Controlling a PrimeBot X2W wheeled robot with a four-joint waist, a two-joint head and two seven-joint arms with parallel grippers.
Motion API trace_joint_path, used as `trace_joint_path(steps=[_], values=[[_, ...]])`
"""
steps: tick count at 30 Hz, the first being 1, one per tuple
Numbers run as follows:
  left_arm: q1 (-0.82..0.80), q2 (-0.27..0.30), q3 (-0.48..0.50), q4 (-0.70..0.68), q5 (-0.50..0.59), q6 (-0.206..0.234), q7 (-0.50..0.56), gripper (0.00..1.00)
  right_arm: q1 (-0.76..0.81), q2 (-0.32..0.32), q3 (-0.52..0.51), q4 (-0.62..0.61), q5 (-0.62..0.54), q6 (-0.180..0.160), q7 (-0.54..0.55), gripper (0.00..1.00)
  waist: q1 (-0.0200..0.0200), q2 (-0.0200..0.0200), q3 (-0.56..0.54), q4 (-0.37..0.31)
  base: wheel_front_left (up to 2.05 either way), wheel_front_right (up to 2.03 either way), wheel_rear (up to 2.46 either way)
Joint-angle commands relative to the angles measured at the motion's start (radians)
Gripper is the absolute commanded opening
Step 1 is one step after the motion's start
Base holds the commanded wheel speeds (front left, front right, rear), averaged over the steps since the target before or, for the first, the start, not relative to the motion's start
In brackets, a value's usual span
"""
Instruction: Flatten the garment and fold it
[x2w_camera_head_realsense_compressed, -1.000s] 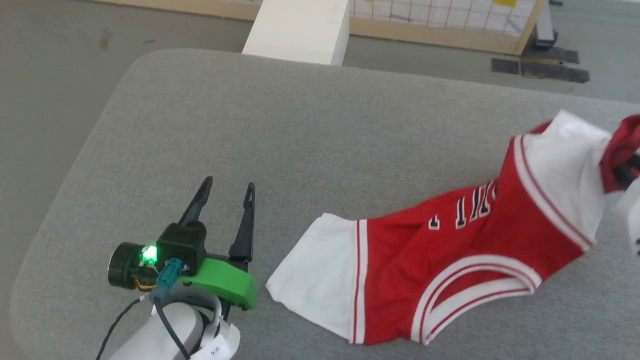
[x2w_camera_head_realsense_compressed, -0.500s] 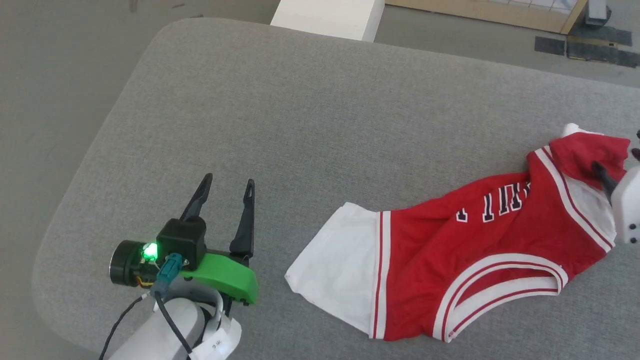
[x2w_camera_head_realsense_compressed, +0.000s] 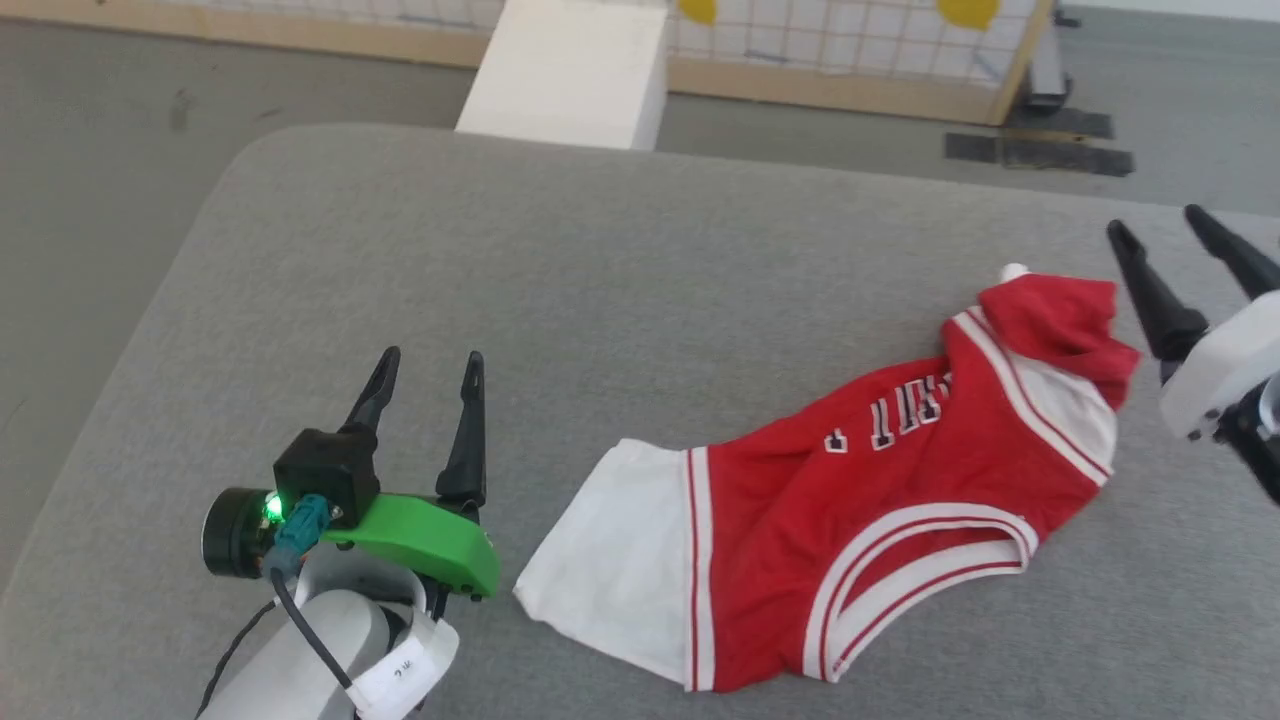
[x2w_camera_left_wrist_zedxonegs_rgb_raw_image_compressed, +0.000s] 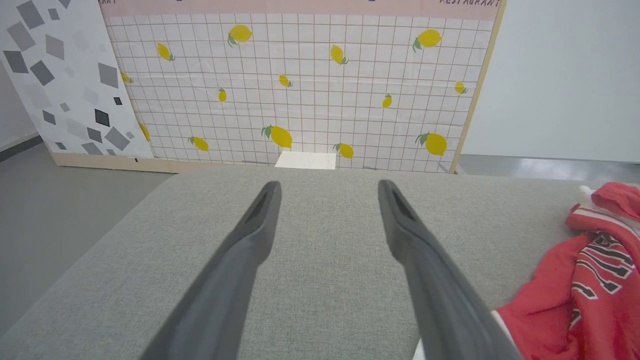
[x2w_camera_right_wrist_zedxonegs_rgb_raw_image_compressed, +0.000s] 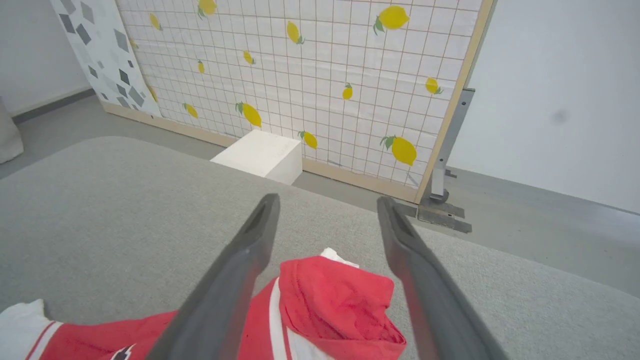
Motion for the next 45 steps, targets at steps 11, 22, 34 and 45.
trace_joint_path(steps=[11, 22, 34, 45], values=[[0.068, 0.027, 0.000, -0.024, -0.052, 0.000, 0.064, 1.00, 0.316, 0.147, -0.198, -0.255, -0.033, -0.002, -0.041, 1.00, 0.0000, 0.0000, -0.081, -0.118, 0.00, 0.00, 0.00], [0.082, 0.042, -0.029, -0.036, -0.062, -0.005, 0.117, 1.00, 0.550, 0.351, -0.340, -0.431, -0.217, -0.002, 0.253, 1.00, 0.0000, 0.0000, -0.061, -0.143, 0.00, 0.00, 0.00], [0.031, 0.046, -0.044, -0.063, -0.037, -0.014, 0.124, 1.00, 0.338, 0.326, -0.303, -0.326, -0.275, -0.002, 0.764, 1.00, 0.0000, 0.0000, 0.044, -0.067, 0.00, 0.00, 0.00], [-0.009, 0.024, -0.055, -0.052, -0.024, -0.016, 0.112, 1.00, 0.194, 0.273, -0.304, -0.107, -0.351, -0.002, 0.860, 1.00, 0.0000, 0.0000, 0.112, 0.026, 0.00, 0.00, 0.00]])
